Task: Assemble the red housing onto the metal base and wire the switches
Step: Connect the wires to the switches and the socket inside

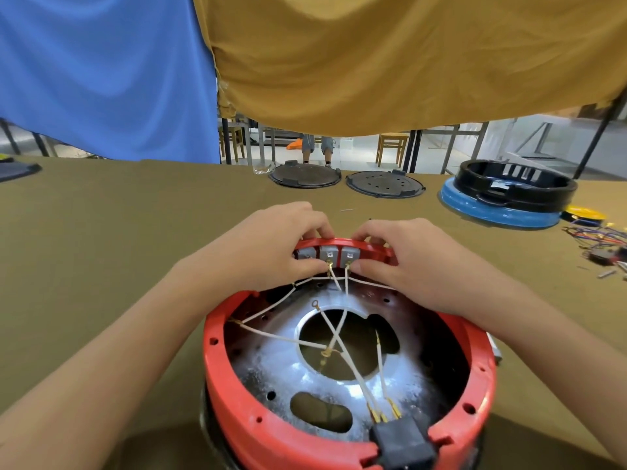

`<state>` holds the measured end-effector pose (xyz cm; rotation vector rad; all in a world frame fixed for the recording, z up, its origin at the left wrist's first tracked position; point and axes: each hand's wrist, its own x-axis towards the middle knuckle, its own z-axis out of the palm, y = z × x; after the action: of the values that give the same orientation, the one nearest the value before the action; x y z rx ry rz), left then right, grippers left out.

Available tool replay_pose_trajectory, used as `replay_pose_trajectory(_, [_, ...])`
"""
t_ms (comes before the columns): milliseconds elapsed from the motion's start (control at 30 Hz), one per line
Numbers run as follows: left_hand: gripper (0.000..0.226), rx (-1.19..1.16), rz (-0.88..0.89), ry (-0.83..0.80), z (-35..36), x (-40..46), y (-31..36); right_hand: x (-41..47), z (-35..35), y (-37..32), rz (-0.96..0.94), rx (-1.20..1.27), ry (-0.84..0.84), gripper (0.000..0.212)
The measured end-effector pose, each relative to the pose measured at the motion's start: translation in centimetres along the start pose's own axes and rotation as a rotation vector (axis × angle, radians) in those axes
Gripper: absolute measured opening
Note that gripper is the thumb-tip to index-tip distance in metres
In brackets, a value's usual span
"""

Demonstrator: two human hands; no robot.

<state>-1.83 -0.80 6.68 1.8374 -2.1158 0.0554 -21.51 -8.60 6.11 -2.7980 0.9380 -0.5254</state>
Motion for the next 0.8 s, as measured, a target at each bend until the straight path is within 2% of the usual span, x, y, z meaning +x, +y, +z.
replay_pose_trajectory(500, [0.027,0.008,-0.01,0.017,0.12,-0.07,0.09,0.7,-0.68,-0.47,-0.051,-0.168,-0.051,0.028])
replay_pose_trajectory(800, [0.027,-0.03,-0.019,0.015,0.27,-0.1,-0.02,0.58,-0.49,-0.25,-0.086,-0.153,-0.03,0.029])
